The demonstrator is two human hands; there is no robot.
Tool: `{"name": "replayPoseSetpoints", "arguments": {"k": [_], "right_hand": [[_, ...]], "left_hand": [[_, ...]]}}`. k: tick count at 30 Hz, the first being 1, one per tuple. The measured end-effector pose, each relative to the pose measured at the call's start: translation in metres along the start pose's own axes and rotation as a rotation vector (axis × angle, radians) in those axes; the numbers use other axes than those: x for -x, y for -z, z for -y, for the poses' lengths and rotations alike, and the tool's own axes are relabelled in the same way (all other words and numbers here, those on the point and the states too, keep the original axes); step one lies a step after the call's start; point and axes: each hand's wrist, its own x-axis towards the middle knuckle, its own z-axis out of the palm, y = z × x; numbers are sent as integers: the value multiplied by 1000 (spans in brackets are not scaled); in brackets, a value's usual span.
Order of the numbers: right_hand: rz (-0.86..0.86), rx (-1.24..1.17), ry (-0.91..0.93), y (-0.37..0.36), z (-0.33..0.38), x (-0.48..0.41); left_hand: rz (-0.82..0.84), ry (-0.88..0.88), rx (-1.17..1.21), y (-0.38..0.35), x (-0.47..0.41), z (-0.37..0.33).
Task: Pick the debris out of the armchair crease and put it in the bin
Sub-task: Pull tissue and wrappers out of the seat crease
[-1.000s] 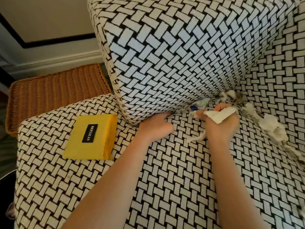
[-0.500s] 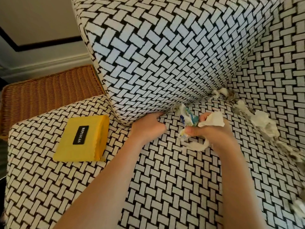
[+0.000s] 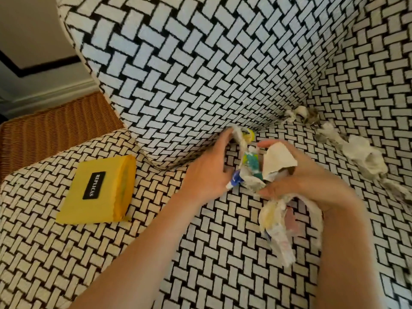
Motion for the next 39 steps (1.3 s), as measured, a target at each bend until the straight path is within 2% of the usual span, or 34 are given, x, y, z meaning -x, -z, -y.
{"name": "replayPoseSetpoints", "arguments": {"k": [2, 6, 10, 13, 17, 19, 21, 22, 24, 25, 26, 28, 32, 34, 36, 39], "right_hand": [[20, 17, 31, 3, 1, 0], [-64, 5, 117, 13, 1, 3], [-417, -201, 126, 13, -9, -15], [-582, -114, 122, 2, -12, -32], [-499, -1, 185, -18, -10, -45], [-491, -29, 185, -19, -8, -46], [-484, -65, 183, -17, -9, -46], [-473, -55, 185, -16, -10, -46], [-447, 0, 200, -16, -11, -45], [-438, 25, 204, -15, -12, -45], [-429, 46, 205, -14, -12, -43], [-417, 97, 216, -14, -12, -41], [-469, 268, 216, -19, -11, -39], [-538, 318, 211, -20, -12, -40], [-592, 223, 220, -21, -13, -38], [-656, 93, 185, -20, -11, -36]], "left_hand": [[-22, -24, -74, -7, -12, -7], [18, -14, 26, -12, -31, -18], [88, 116, 63, -13, -47, -26], [39, 191, 157, -11, -55, -26], [-70, 65, 278, -9, -47, -23], [-42, 120, 374, -9, -37, -26], [101, 254, 282, -12, -27, -28], [95, 299, 281, -17, -18, -25], [-95, 156, 284, -18, -7, -3], [-278, 226, 102, -20, -9, 8], [-282, 269, -39, -11, -12, 7], [-9, 127, 119, -9, -18, -4], [-7, 279, -29, 3, -24, -7], [82, 350, -154, 1, -32, -17], [167, 370, -163, 0, -45, -22], [235, 416, -35, 4, -59, -36]]}}
